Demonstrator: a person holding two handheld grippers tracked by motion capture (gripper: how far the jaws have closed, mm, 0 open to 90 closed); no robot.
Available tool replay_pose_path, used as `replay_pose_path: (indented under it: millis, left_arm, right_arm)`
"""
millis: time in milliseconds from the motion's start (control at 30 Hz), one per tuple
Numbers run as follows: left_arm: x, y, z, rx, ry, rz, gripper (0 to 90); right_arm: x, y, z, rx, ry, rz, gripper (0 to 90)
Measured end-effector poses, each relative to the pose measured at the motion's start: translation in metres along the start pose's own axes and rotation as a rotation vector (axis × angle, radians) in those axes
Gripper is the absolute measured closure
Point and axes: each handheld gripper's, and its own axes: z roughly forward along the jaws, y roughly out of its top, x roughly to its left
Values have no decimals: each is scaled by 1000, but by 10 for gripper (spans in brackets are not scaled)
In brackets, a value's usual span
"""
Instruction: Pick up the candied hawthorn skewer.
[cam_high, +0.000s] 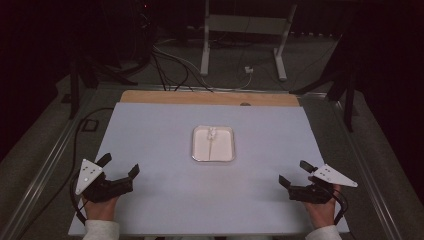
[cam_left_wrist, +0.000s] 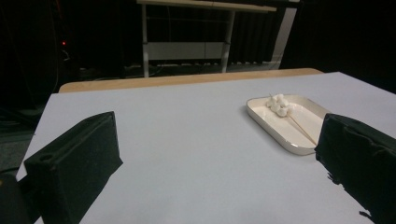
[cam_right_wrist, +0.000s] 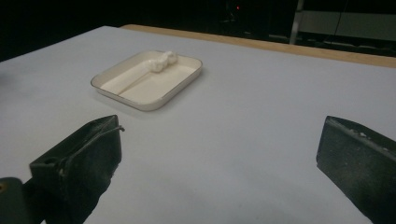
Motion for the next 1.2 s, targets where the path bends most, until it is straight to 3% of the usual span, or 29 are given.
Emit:
replay_pose_path:
  millis: [300, 500, 600, 800, 1000, 1200]
  left_arm:
    - [-5, 6, 0, 24, -8, 4, 6]
    - [-7, 12, 5, 57, -28, 0, 6]
    - [-10, 17, 9, 66, -33, 21, 6]
    - [-21, 29, 24, 87, -67, 50, 6]
    - [-37, 39, 51, 111, -119, 56, 6]
    - [-49, 43, 70, 130, -143, 69, 6]
  right_arm:
    - [5, -1, -4, -16, -39, 16, 3]
    - [8, -1, -2, -7, -40, 10, 3]
    - [8, -1, -2, -8, -43, 8, 3]
    - [7, -2, -1, 6, -54, 5, 3]
    - [9, -2, 0, 8, -55, -6, 3]
    - [9, -2, 0, 6, -56, -6, 3]
